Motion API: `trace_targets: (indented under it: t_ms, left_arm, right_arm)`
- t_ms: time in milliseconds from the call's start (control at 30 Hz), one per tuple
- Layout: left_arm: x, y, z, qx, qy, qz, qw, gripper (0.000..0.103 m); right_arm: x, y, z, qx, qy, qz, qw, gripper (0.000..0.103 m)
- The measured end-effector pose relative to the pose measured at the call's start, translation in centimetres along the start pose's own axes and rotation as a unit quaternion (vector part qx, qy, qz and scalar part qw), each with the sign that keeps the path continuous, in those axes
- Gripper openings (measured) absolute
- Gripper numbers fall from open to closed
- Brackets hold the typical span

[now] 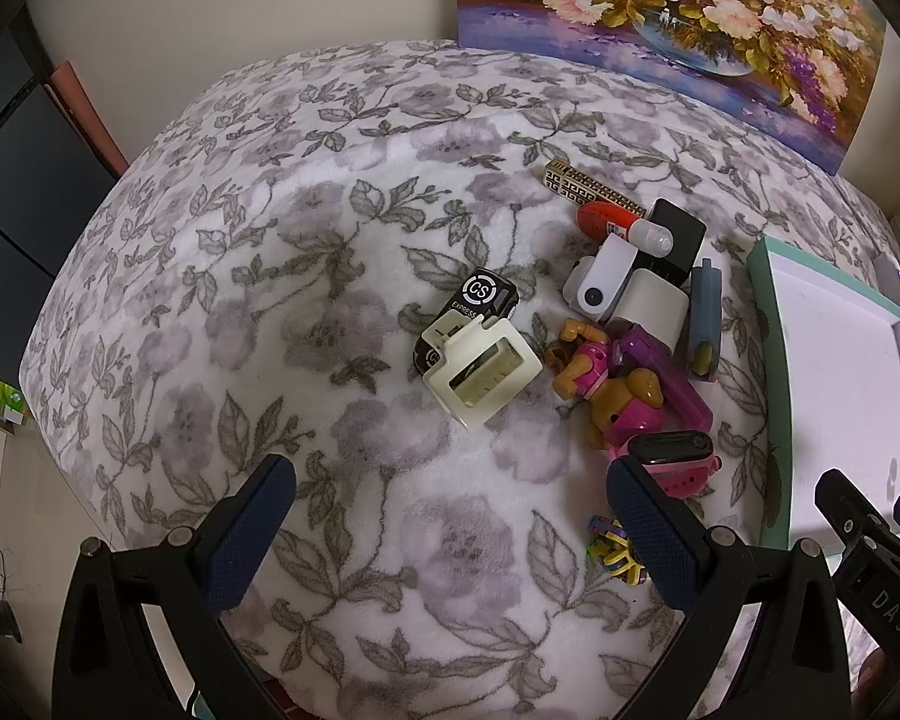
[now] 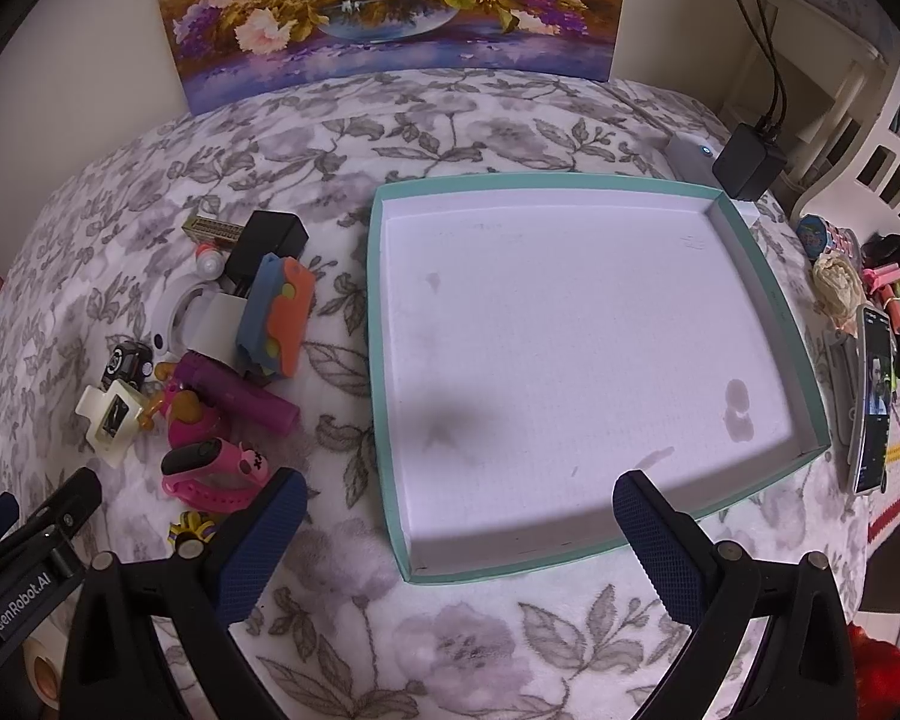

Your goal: Organize rigid objects

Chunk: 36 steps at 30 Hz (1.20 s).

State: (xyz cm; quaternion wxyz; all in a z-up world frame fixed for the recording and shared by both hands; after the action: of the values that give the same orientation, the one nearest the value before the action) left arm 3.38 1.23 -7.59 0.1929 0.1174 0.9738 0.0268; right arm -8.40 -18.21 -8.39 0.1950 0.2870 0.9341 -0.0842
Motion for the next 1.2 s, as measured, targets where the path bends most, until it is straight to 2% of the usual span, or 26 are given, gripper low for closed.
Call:
trace_targets:
  t_ms: [1033, 1133, 1200]
  left_arm:
    - [0.0, 0.5, 0.1, 0.004, 0.001, -0.015, 0.9999, 0.103]
    - [-0.1, 1.1, -0.1, -0.003, -0.003, -0.026, 0.9997, 0.103]
    - [-0.2, 1.7, 0.0, -0.013, -0.005, -0.035, 0.9993, 0.103]
  right_arm:
    - [0.3, 1.0, 0.2, -0.002, 0.003, -0.016, 1.0, 0.103]
    - [0.3, 1.5, 0.0, -0.013, -0.001, -0.019, 1.0, 0.103]
    - [0.3, 2.4, -0.2, -0.036, -0.004, -0.023, 0.999, 0.103]
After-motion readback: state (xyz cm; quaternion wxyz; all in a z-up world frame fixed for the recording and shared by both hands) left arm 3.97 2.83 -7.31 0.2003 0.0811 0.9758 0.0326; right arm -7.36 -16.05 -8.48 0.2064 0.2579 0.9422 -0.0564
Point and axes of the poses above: each gripper's, at about its wrist camera, not at the fingertips, and z roughly the way its jaws point, y to its left, x to its underside, the point moved 8 cm from there along z, roughly the way its jaws point, and after that the axes turned 1 degree about -x, right-handed, at the moved point
